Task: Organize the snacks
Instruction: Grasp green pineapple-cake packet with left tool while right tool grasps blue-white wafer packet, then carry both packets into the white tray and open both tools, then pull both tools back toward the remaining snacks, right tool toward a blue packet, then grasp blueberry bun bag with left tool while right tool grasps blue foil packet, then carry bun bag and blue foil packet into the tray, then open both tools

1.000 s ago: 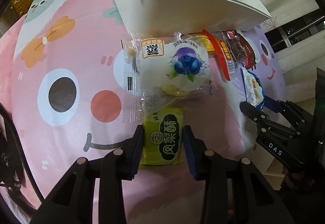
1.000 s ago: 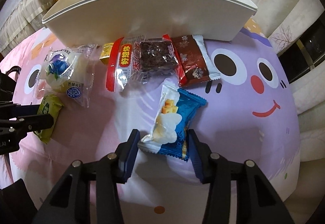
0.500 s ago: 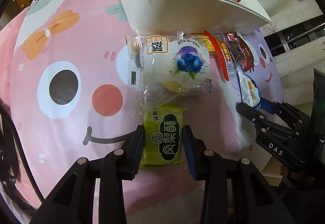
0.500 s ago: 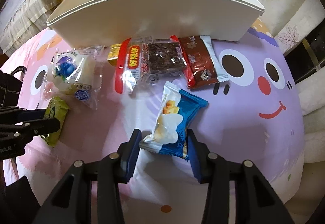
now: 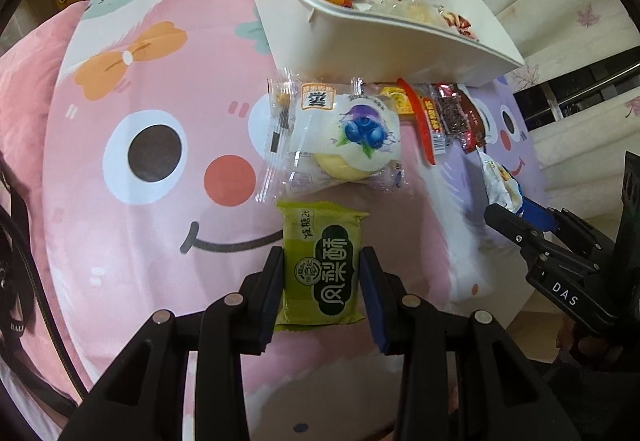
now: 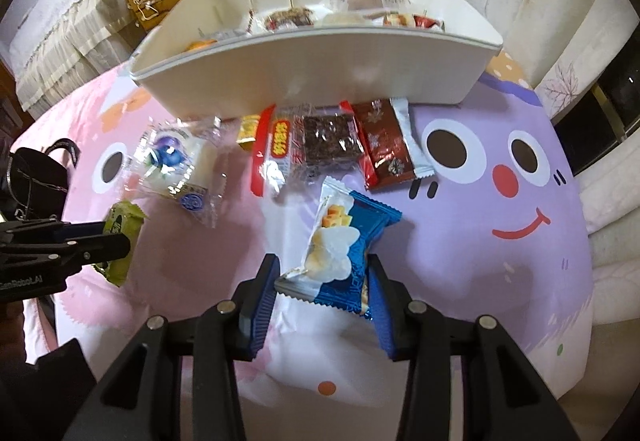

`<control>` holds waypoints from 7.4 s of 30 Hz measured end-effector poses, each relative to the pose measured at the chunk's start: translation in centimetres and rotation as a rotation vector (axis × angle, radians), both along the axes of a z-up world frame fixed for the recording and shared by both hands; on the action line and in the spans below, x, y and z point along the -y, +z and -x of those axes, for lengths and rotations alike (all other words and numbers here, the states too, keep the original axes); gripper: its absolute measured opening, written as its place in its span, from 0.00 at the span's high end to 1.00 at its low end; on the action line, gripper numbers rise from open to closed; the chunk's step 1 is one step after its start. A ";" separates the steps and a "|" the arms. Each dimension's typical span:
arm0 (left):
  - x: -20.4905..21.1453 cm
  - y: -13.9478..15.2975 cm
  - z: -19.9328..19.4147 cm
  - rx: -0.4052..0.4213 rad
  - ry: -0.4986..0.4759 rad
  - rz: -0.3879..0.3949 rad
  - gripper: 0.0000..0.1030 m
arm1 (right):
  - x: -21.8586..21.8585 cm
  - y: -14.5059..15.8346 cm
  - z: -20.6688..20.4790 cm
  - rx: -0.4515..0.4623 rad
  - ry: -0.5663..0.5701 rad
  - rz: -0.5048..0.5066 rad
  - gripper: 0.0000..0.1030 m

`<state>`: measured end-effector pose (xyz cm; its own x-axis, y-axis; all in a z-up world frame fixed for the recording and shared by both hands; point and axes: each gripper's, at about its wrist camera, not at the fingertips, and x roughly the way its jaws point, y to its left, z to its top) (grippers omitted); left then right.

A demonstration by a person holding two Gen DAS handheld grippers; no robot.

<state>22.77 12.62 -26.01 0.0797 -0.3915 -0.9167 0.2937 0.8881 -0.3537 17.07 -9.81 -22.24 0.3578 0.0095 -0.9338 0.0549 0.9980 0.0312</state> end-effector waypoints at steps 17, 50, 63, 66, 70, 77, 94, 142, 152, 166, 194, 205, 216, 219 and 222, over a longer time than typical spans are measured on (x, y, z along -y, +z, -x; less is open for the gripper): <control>-1.7 6.8 -1.6 0.069 0.118 -0.062 0.65 | -1.0 6.8 -1.3 0.172 0.153 -0.025 0.58; 7.2 13.3 -11.8 0.187 0.296 -0.065 0.65 | 7.3 11.6 -10.2 0.383 0.341 -0.002 0.58; 9.6 12.9 -13.6 0.167 0.283 -0.086 0.47 | 10.2 9.9 -12.1 0.334 0.305 -0.033 0.58; 9.3 12.9 -13.4 0.156 0.287 -0.085 0.44 | 10.2 9.9 -12.1 0.328 0.299 -0.034 0.58; 8.7 12.9 -13.0 0.150 0.289 -0.082 0.42 | 10.2 10.1 -11.8 0.324 0.280 -0.033 0.58; 6.8 13.3 -11.2 0.154 0.298 -0.081 0.41 | 10.5 10.3 -11.0 0.291 0.219 -0.060 0.58; 1.2 9.9 -6.1 0.034 0.349 -0.123 0.36 | 12.4 7.6 -6.9 0.094 0.019 -0.094 0.58; 5.3 -2.8 -8.2 -0.122 0.372 -0.225 0.23 | 13.9 -3.6 -9.1 -0.205 0.052 -0.145 0.57; 6.9 -3.0 -9.0 -0.088 0.356 -0.258 0.24 | 13.1 -3.5 -8.8 -0.198 0.059 -0.126 0.57; 9.3 -1.2 -6.7 0.000 0.307 -0.261 0.48 | 11.0 -2.9 -7.9 -0.192 0.087 -0.101 0.69; 2.4 3.3 -1.1 0.033 0.343 -0.236 0.53 | 3.5 0.7 -2.7 -0.112 0.232 -0.162 0.70; 2.0 8.5 -3.1 0.120 0.302 -0.250 0.53 | 0.4 4.4 -4.0 0.006 0.327 -0.206 0.70; 3.9 13.4 -7.4 0.247 0.249 -0.242 0.53 | 0.4 8.8 -8.4 0.166 0.340 -0.187 0.70; 4.7 14.2 -8.5 0.273 0.237 -0.236 0.53 | 0.9 9.7 -9.6 0.201 0.332 -0.177 0.70; 5.5 14.7 -9.5 0.287 0.229 -0.228 0.53 | 1.6 10.3 -10.9 0.229 0.322 -0.164 0.70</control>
